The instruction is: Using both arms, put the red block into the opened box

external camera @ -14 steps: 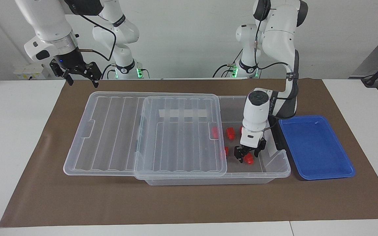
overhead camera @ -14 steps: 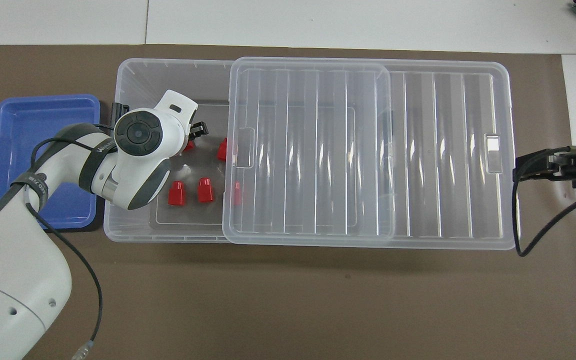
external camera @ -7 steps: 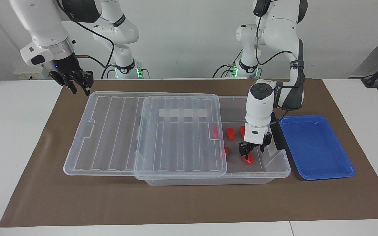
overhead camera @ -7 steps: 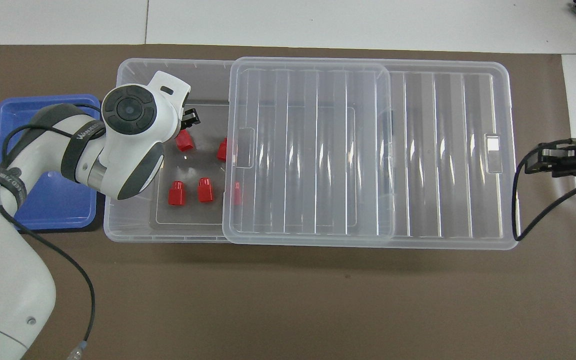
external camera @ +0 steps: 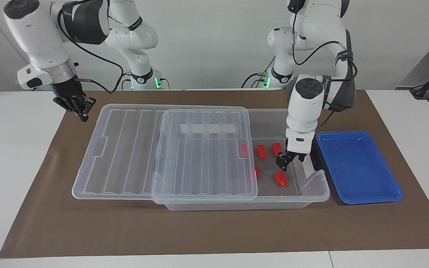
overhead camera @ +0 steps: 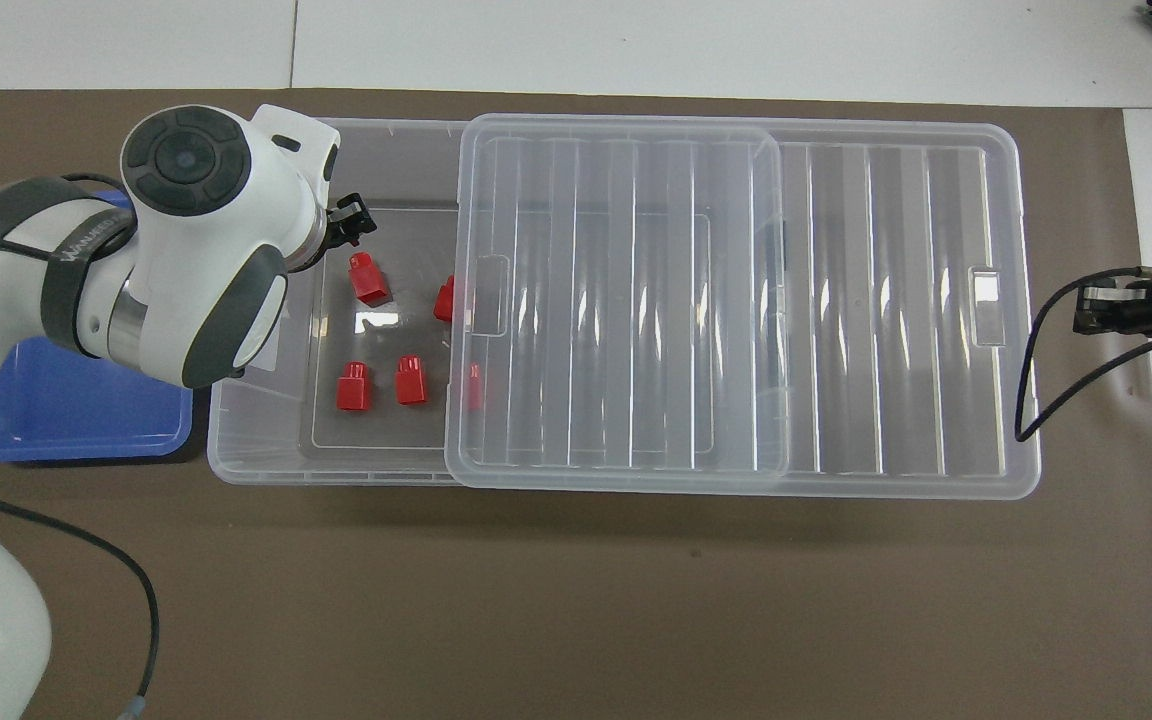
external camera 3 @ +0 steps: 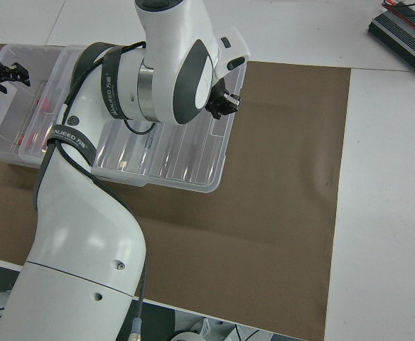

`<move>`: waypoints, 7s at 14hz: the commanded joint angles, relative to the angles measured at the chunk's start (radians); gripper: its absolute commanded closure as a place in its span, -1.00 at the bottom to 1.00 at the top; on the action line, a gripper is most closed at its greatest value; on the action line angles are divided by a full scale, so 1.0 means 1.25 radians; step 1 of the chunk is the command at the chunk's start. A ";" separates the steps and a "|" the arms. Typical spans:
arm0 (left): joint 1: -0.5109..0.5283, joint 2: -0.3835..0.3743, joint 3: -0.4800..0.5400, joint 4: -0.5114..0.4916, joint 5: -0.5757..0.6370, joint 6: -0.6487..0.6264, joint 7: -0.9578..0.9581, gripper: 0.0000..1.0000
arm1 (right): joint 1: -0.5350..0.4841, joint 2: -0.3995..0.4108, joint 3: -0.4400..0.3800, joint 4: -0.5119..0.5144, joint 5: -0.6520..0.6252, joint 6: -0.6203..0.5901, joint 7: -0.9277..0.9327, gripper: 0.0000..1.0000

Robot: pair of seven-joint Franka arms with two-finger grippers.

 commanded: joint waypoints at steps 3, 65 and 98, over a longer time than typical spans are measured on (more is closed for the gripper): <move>0.021 -0.023 0.005 0.120 -0.047 -0.220 0.142 -0.95 | -0.010 0.056 -0.030 -0.015 -0.005 0.086 -0.084 1.00; 0.255 -0.359 0.005 -0.017 -0.139 -0.467 0.745 -1.00 | 0.012 0.145 0.250 -0.009 0.011 0.151 -0.148 1.00; 0.249 -0.359 0.001 -0.018 -0.204 -0.459 0.747 -1.00 | -0.048 0.017 0.090 0.196 0.000 -0.267 -0.029 -1.00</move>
